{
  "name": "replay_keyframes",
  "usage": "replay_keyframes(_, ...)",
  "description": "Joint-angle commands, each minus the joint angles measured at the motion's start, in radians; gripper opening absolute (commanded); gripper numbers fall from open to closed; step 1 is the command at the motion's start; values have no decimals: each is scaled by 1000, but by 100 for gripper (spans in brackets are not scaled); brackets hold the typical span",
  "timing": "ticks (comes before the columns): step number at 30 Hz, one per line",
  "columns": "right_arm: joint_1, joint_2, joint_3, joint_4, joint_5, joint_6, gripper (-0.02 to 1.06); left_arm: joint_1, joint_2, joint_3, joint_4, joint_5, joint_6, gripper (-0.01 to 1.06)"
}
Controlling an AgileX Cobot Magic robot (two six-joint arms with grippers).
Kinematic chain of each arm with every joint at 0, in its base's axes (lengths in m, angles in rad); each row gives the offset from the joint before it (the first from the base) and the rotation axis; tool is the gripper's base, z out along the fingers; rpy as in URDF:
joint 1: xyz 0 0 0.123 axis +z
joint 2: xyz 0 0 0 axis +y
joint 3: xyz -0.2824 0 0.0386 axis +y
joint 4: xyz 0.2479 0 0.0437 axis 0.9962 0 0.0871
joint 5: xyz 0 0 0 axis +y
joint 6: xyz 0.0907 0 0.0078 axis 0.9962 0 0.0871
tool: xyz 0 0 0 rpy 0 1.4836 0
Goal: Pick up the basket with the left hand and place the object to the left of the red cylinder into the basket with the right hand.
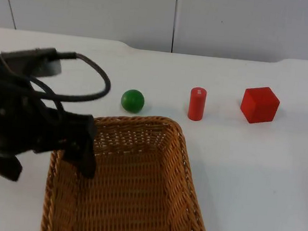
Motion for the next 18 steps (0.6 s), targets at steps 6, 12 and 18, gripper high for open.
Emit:
replay_keyframes(6, -5, 1, -5, 3, 1, 0, 105, -45, 99, -3, -58, -67, -17, 93)
replay_keyframes(12, -5, 1, -5, 3, 1, 0, 105, -87, 148, -3, -69, -119, -17, 92)
replay_keyframes(18, -5, 1, -5, 3, 1, 0, 105, -95, 161, -3, -96, -131, -17, 81)
